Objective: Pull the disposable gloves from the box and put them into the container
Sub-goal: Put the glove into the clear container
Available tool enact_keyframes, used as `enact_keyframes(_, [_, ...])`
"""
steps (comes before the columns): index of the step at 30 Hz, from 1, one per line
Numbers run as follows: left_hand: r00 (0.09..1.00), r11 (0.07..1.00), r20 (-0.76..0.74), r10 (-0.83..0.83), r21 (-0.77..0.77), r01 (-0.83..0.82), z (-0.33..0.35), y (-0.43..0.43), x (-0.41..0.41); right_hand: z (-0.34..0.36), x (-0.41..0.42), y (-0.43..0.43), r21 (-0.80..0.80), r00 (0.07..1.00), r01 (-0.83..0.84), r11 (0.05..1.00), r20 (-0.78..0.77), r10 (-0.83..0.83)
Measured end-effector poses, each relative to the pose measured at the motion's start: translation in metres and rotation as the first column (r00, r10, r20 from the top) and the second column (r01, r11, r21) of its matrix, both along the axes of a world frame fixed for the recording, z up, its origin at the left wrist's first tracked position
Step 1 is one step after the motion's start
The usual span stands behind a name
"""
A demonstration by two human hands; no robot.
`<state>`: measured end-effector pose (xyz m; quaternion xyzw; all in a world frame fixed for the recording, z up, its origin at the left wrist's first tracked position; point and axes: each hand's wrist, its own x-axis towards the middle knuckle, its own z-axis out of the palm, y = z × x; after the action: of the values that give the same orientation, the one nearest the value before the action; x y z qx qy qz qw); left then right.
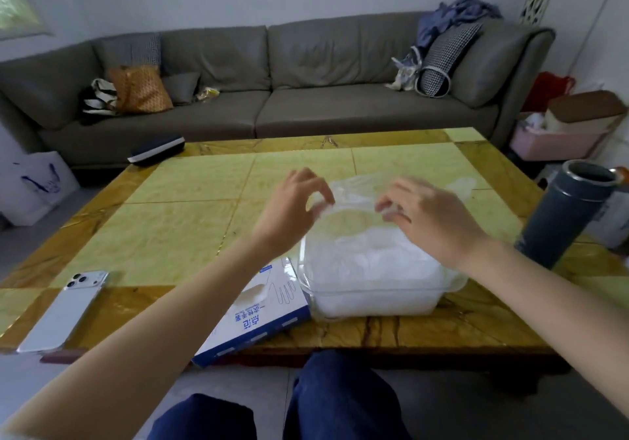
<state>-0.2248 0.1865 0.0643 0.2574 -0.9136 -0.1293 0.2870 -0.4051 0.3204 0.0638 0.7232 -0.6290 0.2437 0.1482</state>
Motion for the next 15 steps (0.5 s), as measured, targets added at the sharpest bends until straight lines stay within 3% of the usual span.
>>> enact_keyframes(5, [0.945, 0.994, 0.328, -0.011, -0.103, 0.047, -0.030, 0.002, -0.001, -0.037, 0.003, 0.000, 0.320, 0.998, 0.062, 0.945, -0.023, -0.057])
enact_keyframes(7, [0.874, 0.991, 0.485, -0.015, -0.111, 0.078, -0.039, 0.000, -0.006, -0.050, 0.004, -0.005, 0.464, 0.997, 0.062, 0.884, 0.013, -0.076])
enact_keyframes(10, [0.720, 0.986, 0.693, -0.033, -0.093, 0.135, -0.045, -0.002, -0.014, -0.052, 0.004, -0.009, 0.631, 0.968, -0.031, 0.775, 0.212, -0.134])
enact_keyframes(12, [0.683, 0.989, 0.727, -0.070, -0.039, 0.143, -0.042, -0.003, -0.020, -0.045, 0.004, -0.010, 0.655, 0.917, -0.124, 0.745, 0.362, -0.166])
enact_keyframes(15, [0.767, 0.997, 0.641, -0.031, -0.031, 0.067, -0.026, -0.001, -0.029, -0.037, 0.001, -0.015, 0.493, 0.864, -0.129, 0.860, 0.481, -0.146])
